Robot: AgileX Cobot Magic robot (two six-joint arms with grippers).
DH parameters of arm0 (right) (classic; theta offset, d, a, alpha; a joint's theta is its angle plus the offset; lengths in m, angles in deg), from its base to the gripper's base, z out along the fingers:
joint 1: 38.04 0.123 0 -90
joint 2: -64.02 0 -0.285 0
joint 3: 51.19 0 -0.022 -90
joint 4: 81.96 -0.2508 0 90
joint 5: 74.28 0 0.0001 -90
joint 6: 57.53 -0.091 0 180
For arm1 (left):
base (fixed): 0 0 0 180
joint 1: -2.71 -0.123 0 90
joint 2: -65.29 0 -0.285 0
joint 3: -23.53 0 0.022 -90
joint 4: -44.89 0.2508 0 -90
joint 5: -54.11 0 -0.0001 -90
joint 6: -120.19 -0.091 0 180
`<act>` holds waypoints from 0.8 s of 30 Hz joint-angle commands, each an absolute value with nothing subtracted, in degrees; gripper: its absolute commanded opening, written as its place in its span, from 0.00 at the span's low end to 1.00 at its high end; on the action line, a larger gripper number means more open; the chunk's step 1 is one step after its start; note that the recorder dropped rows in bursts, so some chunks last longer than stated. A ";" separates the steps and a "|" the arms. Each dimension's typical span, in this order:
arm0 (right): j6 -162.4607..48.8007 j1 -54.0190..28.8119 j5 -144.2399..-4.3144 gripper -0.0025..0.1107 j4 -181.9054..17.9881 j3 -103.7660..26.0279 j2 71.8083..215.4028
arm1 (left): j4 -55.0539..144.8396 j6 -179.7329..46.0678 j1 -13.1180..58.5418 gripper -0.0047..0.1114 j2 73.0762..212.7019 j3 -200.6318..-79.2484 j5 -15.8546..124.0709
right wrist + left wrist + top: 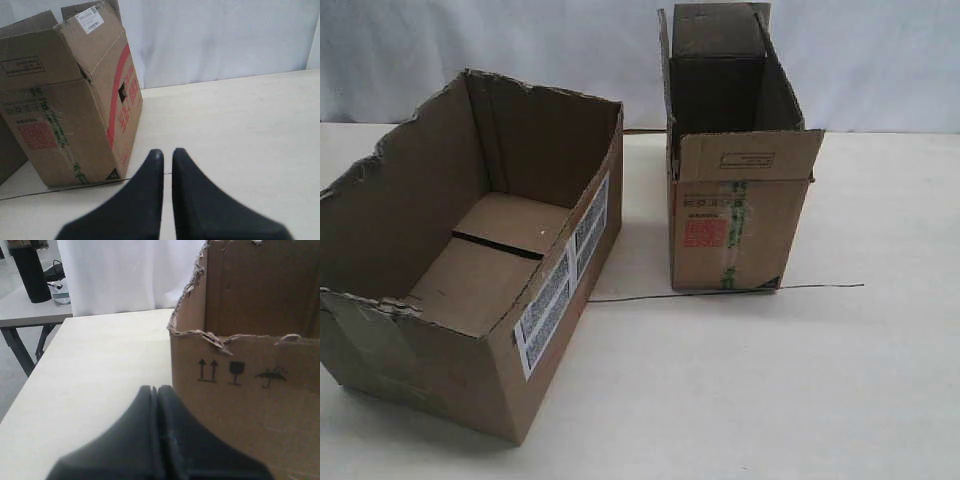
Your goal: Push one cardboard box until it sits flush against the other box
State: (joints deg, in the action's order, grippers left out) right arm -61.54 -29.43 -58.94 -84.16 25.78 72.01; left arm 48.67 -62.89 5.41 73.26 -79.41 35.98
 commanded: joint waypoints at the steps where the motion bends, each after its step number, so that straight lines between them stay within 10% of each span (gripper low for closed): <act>1: -60.95 -29.27 -59.39 0.07 -84.31 26.03 71.81 | 48.84 -63.10 5.41 0.04 73.08 -79.25 36.40; 24: -60.95 -29.27 -59.39 0.07 -84.31 26.03 71.81 | 55.65 -62.56 5.41 0.04 73.08 -79.25 58.82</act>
State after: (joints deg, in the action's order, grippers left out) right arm -61.54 -29.43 -58.94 -84.16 25.78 72.01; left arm 57.39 -63.83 5.41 73.26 -79.41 52.58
